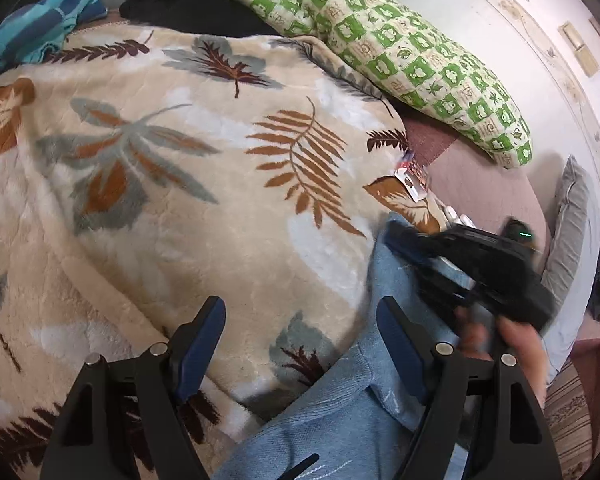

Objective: Fold small clothes

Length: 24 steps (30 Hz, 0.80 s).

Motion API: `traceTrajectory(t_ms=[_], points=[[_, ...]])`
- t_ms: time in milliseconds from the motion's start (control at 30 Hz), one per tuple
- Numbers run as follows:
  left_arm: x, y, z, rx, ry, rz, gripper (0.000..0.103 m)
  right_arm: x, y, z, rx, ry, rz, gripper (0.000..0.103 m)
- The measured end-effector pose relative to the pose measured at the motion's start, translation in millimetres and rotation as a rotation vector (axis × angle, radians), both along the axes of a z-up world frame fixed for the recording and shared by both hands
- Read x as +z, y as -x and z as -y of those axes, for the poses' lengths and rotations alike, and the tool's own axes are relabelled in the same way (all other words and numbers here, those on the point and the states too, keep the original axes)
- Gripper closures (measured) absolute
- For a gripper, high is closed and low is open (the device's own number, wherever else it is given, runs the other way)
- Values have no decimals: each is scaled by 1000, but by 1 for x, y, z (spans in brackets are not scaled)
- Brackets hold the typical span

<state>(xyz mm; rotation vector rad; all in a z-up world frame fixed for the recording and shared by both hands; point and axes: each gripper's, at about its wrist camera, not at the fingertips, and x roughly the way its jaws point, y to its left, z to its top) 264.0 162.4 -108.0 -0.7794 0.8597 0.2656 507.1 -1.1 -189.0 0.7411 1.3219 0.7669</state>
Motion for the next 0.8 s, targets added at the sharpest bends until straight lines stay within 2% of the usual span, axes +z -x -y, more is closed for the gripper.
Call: traceTrajectory(t_ms=[133,233,300,333,367,400,433,500,533,567,600,633,667,700,733,767,800], points=[[3,-6,8,-62,5,6,25,41,34,41,33,19,105,91],[9,-11,24,-137,-27,35,25,59,78,119,-42,-9,128,89],[14,-16,40,-220,-56,64,24,67,119,172,-117,-14,128,77],[17,-19,53,-281,-93,79,24,65,140,204,-169,-24,124,64],[18,-22,65,-338,-129,89,24,59,163,246,-245,-28,119,44],[17,-25,76,-389,-147,103,24,57,174,271,-308,-26,112,40],[15,-29,84,-418,-145,105,24,53,184,297,-377,-35,101,39],[5,-40,91,-450,-110,78,24,39,197,354,-514,-115,65,39],[-7,-49,91,-450,-99,31,24,33,198,376,-555,-148,63,39],[-22,-59,87,-420,-146,-62,24,25,195,391,-580,-165,69,36],[-31,-64,84,-403,-171,-104,27,11,190,403,-602,-134,58,34],[-35,-66,81,-399,-183,-85,26,-9,185,414,-636,-70,-7,43],[-31,-67,82,-396,-223,-78,26,-21,182,415,-648,-98,-48,65],[-26,-67,84,-398,-262,-86,26,-23,182,421,-660,-108,-68,66],[-22,-65,83,-398,-267,-75,26,-17,183,423,-649,-102,-63,61],[-19,-62,79,-402,-243,-51,26,-2,186,421,-621,-68,-31,40],[-15,-56,72,-400,-209,-36,26,16,194,419,-600,-42,24,34]])
